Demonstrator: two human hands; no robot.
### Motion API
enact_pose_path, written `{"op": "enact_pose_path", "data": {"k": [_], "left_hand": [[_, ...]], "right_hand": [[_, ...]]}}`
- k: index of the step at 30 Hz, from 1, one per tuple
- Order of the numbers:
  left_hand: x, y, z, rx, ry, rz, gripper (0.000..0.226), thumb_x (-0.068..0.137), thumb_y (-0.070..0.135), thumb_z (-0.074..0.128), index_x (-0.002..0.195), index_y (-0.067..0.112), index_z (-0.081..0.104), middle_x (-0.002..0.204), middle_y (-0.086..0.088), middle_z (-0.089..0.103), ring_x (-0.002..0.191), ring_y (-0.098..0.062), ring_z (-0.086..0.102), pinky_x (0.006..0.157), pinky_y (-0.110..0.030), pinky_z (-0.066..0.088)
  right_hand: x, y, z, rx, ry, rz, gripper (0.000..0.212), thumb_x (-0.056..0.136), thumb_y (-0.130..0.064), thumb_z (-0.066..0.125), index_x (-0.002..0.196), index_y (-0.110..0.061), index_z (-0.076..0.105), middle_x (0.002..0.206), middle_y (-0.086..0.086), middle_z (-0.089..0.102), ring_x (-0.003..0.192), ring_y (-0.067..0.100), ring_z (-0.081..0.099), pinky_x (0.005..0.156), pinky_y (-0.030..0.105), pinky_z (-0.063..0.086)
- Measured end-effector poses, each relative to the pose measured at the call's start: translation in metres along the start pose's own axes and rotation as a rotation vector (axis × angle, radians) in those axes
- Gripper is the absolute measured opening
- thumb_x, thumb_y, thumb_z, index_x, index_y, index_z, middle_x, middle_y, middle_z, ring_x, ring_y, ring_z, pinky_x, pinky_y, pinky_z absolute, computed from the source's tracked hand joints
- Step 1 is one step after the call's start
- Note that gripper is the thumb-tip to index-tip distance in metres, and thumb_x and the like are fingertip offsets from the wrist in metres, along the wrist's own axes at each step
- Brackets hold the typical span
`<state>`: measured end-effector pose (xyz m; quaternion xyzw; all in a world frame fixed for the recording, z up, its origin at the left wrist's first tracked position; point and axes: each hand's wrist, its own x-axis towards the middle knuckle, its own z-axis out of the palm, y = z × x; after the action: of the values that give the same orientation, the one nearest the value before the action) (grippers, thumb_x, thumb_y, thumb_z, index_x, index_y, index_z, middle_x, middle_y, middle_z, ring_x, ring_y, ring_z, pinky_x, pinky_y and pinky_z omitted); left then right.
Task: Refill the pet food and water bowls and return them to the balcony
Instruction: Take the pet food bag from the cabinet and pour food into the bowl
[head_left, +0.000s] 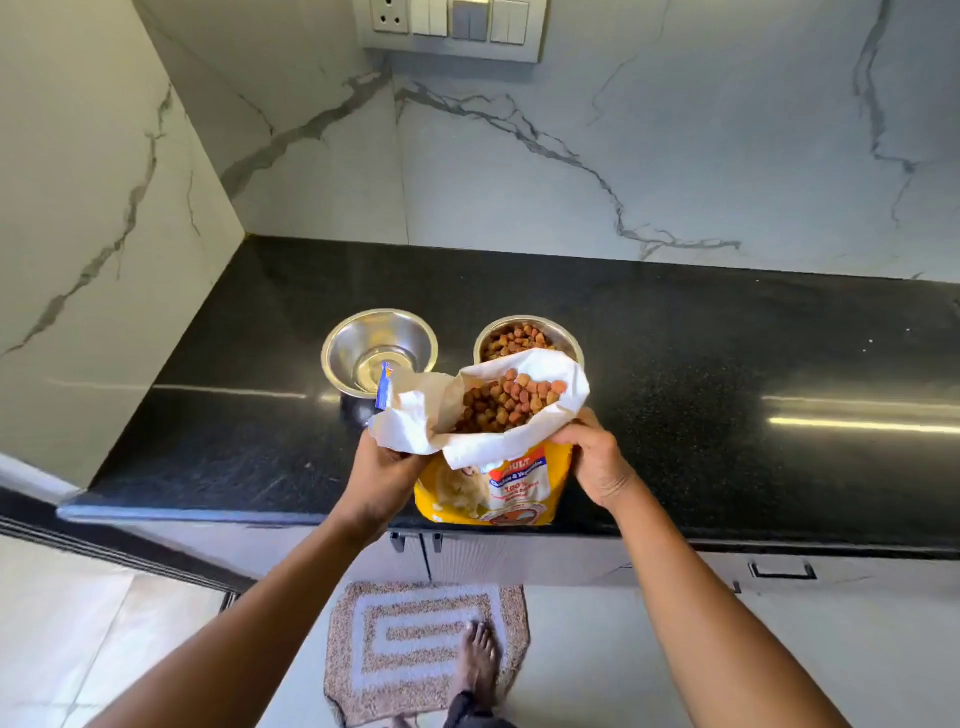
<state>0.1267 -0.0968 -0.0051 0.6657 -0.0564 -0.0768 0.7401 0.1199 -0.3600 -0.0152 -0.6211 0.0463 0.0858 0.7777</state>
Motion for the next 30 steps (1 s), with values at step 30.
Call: {"op": "enact_pose_path", "data": {"k": [30], "left_hand": [[0.018, 0.034, -0.008, 0.274, -0.133, -0.047, 0.06, 0.076, 0.028, 0.088, 0.128, 0.016, 0.059, 0.117, -0.001, 0.074, 0.105, -0.019, 0.072, 0.081, -0.034, 0.063]], "right_hand": [[-0.043, -0.047, 0.015, -0.324, 0.179, -0.041, 0.07, 0.078, -0.039, 0.084, 0.14, -0.022, 0.055, 0.131, 0.0, 0.074, 0.121, 0.017, 0.071, 0.106, 0.047, 0.057]]}}
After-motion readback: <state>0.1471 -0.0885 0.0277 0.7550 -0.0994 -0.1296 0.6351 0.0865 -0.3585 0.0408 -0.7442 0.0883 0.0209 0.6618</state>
